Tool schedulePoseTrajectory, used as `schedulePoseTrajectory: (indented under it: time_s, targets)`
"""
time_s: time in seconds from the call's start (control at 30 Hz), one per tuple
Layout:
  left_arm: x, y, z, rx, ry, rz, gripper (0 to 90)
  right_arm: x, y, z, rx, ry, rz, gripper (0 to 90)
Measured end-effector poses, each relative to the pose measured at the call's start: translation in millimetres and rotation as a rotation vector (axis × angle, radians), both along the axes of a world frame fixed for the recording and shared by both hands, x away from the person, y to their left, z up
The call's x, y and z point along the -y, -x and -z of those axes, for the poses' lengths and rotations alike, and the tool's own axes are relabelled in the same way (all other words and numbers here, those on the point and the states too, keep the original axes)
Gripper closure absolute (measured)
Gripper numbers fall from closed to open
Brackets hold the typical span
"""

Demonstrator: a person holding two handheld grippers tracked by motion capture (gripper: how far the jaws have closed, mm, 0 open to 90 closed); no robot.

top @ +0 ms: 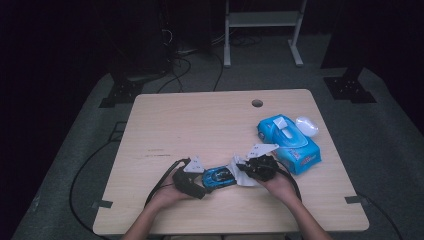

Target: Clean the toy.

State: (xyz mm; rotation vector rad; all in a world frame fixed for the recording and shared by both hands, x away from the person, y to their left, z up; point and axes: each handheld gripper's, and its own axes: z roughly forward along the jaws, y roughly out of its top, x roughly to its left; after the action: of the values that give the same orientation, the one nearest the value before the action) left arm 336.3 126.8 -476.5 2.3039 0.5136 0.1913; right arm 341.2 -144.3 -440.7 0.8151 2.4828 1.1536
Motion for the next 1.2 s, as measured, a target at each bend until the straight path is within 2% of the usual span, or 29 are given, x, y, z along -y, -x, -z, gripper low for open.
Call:
schedulePoseTrajectory:
  time_s: [0.13,0.23,0.43,0.63,0.73,1.03,1.2]
  targets:
    - [0.0,-0.2,0.1,0.002,0.0,0.001,24.5,5.0,-2.7,-9.4,0.0,-0.05,0.01,82.4]
    - [0.0,-0.2,-0.1,0.002,-0.003,0.002,24.5,3.7,-0.8,-11.9,-0.011,-0.054,-0.013,82.5]
    - [0.3,0.2,0.0,0.001,-0.001,-0.002,24.5,-15.1,4.6,5.7,-0.041,0.007,-0.067,82.4]
    - [-0.3,-0.2,0.1,0.0,0.001,0.003,24.6,-8.0,2.6,4.5,-0.05,0.015,-0.059,82.5]
    - [0.1,-0.3,0.1,0.001,0.001,0.002,24.5,-2.1,1.0,6.0,-0.07,-0.003,-0.044,82.4]
    - [-0.1,-0.1,0.3,0.002,0.002,0.002,24.5,-18.8,4.8,6.2,-0.049,0.005,-0.08,82.4]
    - [-0.6,-0.6,0.3,0.002,0.004,0.004,24.6,-5.5,0.6,4.5,-0.056,0.012,-0.052,82.6]
